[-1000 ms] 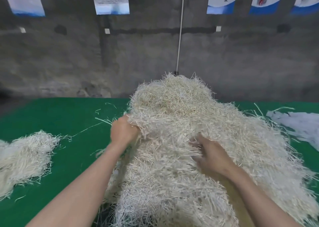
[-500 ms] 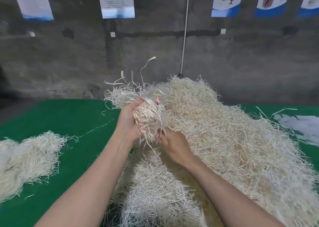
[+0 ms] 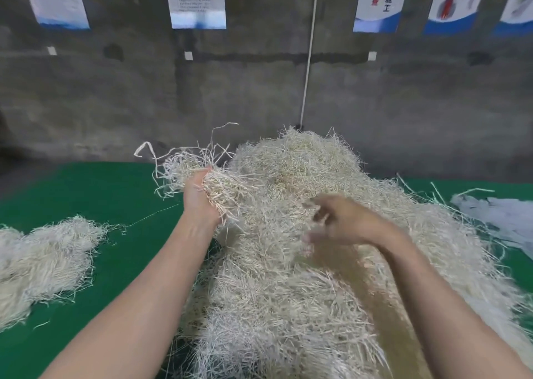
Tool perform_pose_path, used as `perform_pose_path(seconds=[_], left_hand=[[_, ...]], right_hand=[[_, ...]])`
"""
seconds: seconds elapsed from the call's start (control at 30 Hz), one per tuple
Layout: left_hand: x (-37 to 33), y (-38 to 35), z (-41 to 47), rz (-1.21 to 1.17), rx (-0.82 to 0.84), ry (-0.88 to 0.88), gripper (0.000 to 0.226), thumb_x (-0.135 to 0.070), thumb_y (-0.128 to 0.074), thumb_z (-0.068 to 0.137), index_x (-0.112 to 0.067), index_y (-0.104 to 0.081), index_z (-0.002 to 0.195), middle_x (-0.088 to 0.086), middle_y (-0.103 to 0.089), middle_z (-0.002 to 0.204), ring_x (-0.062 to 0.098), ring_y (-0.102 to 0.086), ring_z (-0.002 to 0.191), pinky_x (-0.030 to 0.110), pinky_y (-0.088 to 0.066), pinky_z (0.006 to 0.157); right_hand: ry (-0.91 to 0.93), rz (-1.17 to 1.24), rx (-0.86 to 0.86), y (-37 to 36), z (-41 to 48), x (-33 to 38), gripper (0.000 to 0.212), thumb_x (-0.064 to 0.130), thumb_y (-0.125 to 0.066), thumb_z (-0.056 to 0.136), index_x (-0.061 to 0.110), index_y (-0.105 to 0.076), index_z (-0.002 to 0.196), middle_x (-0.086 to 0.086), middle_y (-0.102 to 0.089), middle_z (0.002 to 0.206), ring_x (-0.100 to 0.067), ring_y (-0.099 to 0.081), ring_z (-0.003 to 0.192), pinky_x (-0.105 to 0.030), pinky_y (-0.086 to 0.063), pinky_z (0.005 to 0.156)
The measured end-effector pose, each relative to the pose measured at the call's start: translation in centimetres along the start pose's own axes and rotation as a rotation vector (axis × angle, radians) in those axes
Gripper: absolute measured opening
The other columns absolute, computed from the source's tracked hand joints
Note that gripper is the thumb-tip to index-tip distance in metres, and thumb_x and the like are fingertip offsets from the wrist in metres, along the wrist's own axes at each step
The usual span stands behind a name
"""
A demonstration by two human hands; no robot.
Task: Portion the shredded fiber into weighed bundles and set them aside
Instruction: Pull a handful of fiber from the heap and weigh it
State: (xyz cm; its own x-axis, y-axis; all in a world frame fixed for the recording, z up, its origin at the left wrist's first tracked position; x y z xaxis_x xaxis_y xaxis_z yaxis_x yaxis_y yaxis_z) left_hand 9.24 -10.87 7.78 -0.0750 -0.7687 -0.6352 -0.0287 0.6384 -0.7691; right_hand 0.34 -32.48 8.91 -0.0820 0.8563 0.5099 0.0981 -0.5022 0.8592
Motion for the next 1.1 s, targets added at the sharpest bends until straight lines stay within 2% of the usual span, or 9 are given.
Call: perform_pose_path(seconds=[0.13, 0.2, 0.43, 0.6, 0.73, 0.8, 0.9, 1.0, 1.1], left_hand=[[-0.9, 0.0, -0.7, 0.149, 0.036, -0.045, 0.028, -0.005, -0.046, 0.087, -0.017, -0.046, 0.062, -0.001, -0.051, 0.049, 0.015, -0.052, 0.04, 0.024, -0.049, 0.044], [-1.8, 0.0, -1.1, 0.191, 0.055, -0.066, 0.026, -0.004, -0.044, 0.087, -0.017, -0.044, 0.065, -0.001, -0.048, 0.053, 0.014, -0.05, 0.043, 0.022, -0.048, 0.046], [-4.9, 2.8, -3.7, 0.29, -0.003, -0.073, 0.021, -0.011, -0.047, 0.088, -0.018, -0.048, 0.068, 0.002, -0.049, 0.064, 0.018, -0.049, 0.056, 0.033, -0.046, 0.063], [-5.1, 4.3, -5.3, 0.277, -0.069, -0.055, 0.026, -0.012, -0.052, 0.088, -0.02, -0.066, 0.067, 0.005, -0.064, 0.065, 0.02, -0.064, 0.056, 0.038, -0.057, 0.056], [-4.7, 3.7, -6.4, 0.067, -0.118, 0.04, 0.017, -0.02, -0.056, 0.091, -0.005, -0.063, 0.086, 0.014, -0.07, 0.075, 0.027, -0.07, 0.065, 0.035, -0.056, 0.05], [-4.3, 3.9, -6.2, -0.072, -0.134, 0.006, 0.022, -0.026, -0.059, 0.091, -0.005, -0.065, 0.093, 0.016, -0.072, 0.083, 0.029, -0.071, 0.071, 0.038, -0.057, 0.054], [-2.8, 6.8, -7.0, 0.484, -0.221, -0.146, 0.021, -0.032, -0.055, 0.094, -0.013, -0.058, 0.083, 0.0, -0.059, 0.079, 0.01, -0.056, 0.07, 0.033, -0.051, 0.077], [-0.4, 11.1, -9.6, 1.077, -0.135, 0.03, 0.037, -0.017, -0.045, 0.098, -0.02, -0.041, 0.061, -0.004, -0.042, 0.066, 0.006, -0.039, 0.059, 0.017, -0.037, 0.058], [0.5, 13.8, -13.4, 1.136, -0.023, 0.199, 0.036, -0.008, -0.055, 0.093, -0.013, -0.049, 0.057, -0.003, -0.05, 0.054, 0.01, -0.045, 0.054, 0.009, -0.036, 0.044]], right_hand=[[0.152, 0.177, -0.476, 6.4, -1.6, 5.4, 0.02, 0.047, -0.07, 0.078, 0.035, -0.068, 0.094, 0.024, -0.058, 0.081, -0.005, -0.06, 0.081, -0.025, -0.046, 0.066], [0.169, 0.135, -0.69, 7.7, -0.2, 7.6, 0.036, 0.047, -0.055, 0.088, 0.02, -0.071, 0.071, 0.009, -0.065, 0.068, -0.021, -0.064, 0.079, -0.032, -0.05, 0.072], [-0.223, -0.765, 0.194, 2.8, 6.4, 6.6, 0.04, 0.025, -0.067, 0.087, 0.005, -0.059, 0.121, -0.003, -0.062, 0.094, -0.021, -0.062, 0.078, -0.037, -0.056, 0.077], [0.157, -0.117, -0.304, -1.1, 7.4, 8.6, 0.032, 0.035, -0.052, 0.096, 0.017, -0.063, 0.119, -0.004, -0.061, 0.125, -0.019, -0.058, 0.108, -0.029, -0.044, 0.086], [0.095, 0.688, 0.057, -9.3, 5.3, 11.3, 0.07, 0.063, -0.022, 0.091, 0.022, -0.027, 0.148, -0.013, -0.03, 0.151, -0.017, -0.052, 0.123, -0.042, -0.026, 0.111], [-0.022, 1.138, 0.176, -12.4, 4.1, 11.7, 0.069, 0.07, -0.022, 0.088, 0.025, -0.038, 0.138, -0.023, -0.043, 0.139, -0.023, -0.063, 0.105, -0.058, -0.035, 0.104], [-0.093, 1.82, 0.18, -14.9, 2.3, 12.9, 0.067, 0.072, -0.033, 0.087, 0.022, -0.052, 0.128, -0.017, -0.052, 0.132, -0.038, -0.053, 0.116, -0.061, -0.043, 0.088], [-0.122, 1.86, 0.001, -16.4, 0.8, 13.5, 0.065, 0.07, -0.04, 0.087, 0.023, -0.053, 0.13, -0.011, -0.061, 0.123, -0.028, -0.057, 0.11, -0.056, -0.04, 0.098], [-0.404, 1.48, -0.196, -19.6, -1.0, 13.3, 0.03, 0.036, -0.051, 0.093, 0.023, -0.055, 0.119, -0.003, -0.055, 0.127, -0.02, -0.044, 0.121, -0.054, -0.029, 0.109]])
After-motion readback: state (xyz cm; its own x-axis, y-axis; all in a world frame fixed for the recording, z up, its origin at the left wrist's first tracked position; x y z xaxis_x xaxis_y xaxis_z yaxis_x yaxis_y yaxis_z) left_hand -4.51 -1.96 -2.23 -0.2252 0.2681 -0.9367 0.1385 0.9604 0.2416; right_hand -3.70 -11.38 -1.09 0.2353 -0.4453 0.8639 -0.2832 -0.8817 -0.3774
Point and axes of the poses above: each hand's wrist, its own z-axis towards the middle knuckle, its own y-axis out of the back of the hand, x = y × z, the point moved 2 cm from there along z, towards the middle knuckle
